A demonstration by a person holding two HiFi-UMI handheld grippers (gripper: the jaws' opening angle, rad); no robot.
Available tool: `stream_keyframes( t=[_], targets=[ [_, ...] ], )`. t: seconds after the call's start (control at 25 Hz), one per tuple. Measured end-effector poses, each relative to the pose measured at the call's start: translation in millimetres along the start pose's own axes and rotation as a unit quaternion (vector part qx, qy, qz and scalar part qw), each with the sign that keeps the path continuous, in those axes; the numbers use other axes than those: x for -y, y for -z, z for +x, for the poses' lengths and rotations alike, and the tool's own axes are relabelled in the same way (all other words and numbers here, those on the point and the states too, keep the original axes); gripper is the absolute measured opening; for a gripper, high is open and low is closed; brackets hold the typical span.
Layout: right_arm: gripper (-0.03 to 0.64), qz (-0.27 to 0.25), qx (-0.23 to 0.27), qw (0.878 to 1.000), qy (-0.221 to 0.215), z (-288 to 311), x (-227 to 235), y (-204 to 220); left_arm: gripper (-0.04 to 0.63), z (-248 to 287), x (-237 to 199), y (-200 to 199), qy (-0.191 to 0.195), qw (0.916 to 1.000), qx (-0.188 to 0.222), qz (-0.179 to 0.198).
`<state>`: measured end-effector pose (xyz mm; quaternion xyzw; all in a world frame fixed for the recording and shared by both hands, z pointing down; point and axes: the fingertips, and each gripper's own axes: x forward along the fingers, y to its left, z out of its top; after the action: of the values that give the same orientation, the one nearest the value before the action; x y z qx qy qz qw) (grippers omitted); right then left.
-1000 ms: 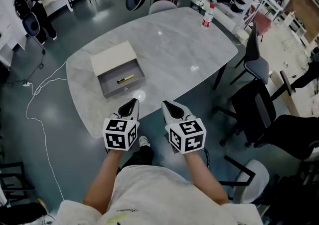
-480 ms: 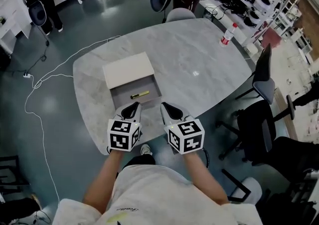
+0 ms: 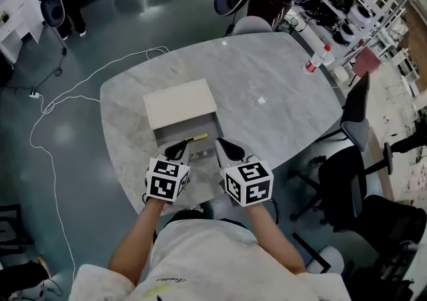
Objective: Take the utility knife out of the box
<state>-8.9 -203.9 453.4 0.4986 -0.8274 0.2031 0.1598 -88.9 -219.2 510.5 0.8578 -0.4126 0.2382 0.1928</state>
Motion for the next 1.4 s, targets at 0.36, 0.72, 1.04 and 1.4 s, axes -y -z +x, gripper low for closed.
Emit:
stream_keyframes(
  t=[0.36,0.72,1.04,1.4],
  targets=[
    [0.005,-0.011,-0.016,0.999,-0.036,27,12,1,0.020,30,-10,14,0.016,0.9955,-0.060,0.071],
    [0.005,-0.039,-0.038,0.992,-0.116,60,30,-2,0.020,60,-16,15,0.011,0.9865,-0.114,0.117],
    [0.005,-0.058,-0.050,0.984,-0.163,77,48,-11,0.021,84,-22,23,0.029,0.9700,-0.179,0.162],
    [0.005,-0.076,-0.064,0.973,-0.208,83,50,-4,0.023,95,-19,46,0.055,0.9485,-0.244,0.194]
  ],
)
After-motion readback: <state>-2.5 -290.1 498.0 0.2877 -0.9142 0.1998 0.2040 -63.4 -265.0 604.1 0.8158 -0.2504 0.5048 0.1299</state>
